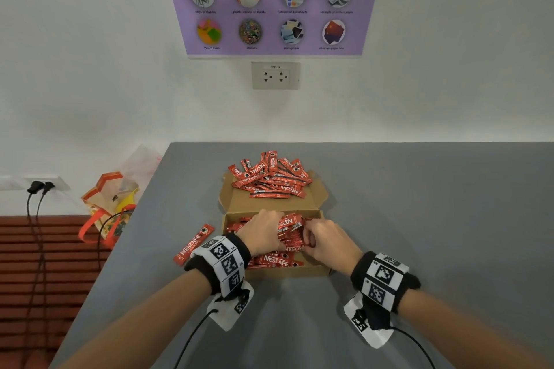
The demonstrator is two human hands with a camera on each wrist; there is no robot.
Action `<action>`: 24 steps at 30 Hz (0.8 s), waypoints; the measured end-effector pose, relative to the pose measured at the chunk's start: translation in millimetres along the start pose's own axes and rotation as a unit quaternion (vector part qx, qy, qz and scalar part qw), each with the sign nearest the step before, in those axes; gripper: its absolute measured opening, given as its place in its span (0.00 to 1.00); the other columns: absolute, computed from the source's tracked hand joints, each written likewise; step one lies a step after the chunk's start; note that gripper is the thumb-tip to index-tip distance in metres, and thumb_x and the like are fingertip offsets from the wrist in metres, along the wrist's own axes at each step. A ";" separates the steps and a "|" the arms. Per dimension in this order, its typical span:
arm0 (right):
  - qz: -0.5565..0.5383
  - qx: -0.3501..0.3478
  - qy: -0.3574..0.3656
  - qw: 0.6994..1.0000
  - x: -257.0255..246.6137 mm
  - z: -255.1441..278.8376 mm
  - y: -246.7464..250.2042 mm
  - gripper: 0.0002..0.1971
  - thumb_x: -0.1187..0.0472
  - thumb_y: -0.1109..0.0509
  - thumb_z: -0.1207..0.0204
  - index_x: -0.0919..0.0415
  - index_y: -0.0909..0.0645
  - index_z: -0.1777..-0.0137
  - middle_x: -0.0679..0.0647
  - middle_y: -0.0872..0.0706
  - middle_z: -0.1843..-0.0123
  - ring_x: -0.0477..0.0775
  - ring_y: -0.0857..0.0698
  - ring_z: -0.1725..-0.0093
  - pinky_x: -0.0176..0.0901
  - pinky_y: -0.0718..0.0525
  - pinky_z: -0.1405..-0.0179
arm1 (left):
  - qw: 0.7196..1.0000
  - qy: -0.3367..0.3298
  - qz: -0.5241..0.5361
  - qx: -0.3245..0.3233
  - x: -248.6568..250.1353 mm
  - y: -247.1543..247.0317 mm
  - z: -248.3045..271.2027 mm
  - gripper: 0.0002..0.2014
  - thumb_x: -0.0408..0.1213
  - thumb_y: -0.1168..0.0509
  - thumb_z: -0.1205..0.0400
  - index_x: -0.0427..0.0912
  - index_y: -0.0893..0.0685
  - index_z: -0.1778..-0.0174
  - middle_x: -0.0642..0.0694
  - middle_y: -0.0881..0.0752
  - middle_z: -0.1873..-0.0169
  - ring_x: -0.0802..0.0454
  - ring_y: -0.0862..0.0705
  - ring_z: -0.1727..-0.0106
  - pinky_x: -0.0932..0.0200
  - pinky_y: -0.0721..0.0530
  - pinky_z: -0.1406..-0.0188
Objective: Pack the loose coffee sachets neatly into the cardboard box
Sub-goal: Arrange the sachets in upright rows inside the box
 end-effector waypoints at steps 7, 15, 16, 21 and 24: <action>0.104 -0.001 0.059 0.993 -15.4 6.1 2.9 0.09 0.56 0.37 0.24 0.53 0.14 0.55 0.46 0.12 0.56 0.49 0.19 0.51 0.43 0.33 0.53 | 1.000 -0.001 -0.008 0.000 -3.8 -3.7 -4.4 0.27 0.44 0.20 0.35 0.45 0.19 0.42 0.48 0.12 0.50 0.49 0.13 0.52 0.50 0.13 0.48; 0.157 -0.073 0.079 0.982 -23.9 6.5 -12.1 0.17 0.57 0.44 0.23 0.53 0.13 0.49 0.50 0.13 0.51 0.54 0.20 0.48 0.49 0.35 0.50 | 1.000 -0.008 -0.005 -0.003 -3.5 -5.4 -5.7 0.24 0.42 0.22 0.35 0.43 0.19 0.44 0.47 0.12 0.51 0.50 0.13 0.53 0.51 0.13 0.48; 0.157 -0.080 0.081 0.981 -24.4 6.0 -13.5 0.17 0.57 0.45 0.23 0.53 0.13 0.49 0.50 0.14 0.51 0.54 0.20 0.48 0.51 0.33 0.46 | 1.000 -0.010 -0.004 -0.002 -3.5 -5.7 -6.1 0.25 0.42 0.22 0.34 0.43 0.19 0.43 0.47 0.13 0.51 0.49 0.13 0.53 0.51 0.13 0.48; 0.150 -0.122 0.094 0.977 -26.5 5.3 -17.4 0.18 0.55 0.45 0.21 0.48 0.16 0.39 0.51 0.15 0.42 0.55 0.23 0.40 0.54 0.35 0.43 | 1.000 -0.017 -0.008 0.006 -2.1 -5.6 -6.1 0.20 0.41 0.24 0.32 0.39 0.18 0.47 0.44 0.12 0.53 0.48 0.13 0.53 0.52 0.14 0.48; 0.126 -0.147 0.109 0.975 -29.3 5.4 -16.8 0.19 0.56 0.45 0.19 0.46 0.20 0.33 0.52 0.19 0.36 0.54 0.26 0.35 0.55 0.36 0.39 | 1.000 -0.018 -0.010 0.003 -1.1 -4.4 -4.5 0.19 0.39 0.24 0.32 0.39 0.18 0.49 0.44 0.12 0.53 0.47 0.13 0.54 0.54 0.14 0.50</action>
Point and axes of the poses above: each hand's wrist, its own z-axis away from the middle knuckle, its own y-axis out of the back of the hand, x = y × z, the point moved 5 cm from there along -z, towards the middle knuckle
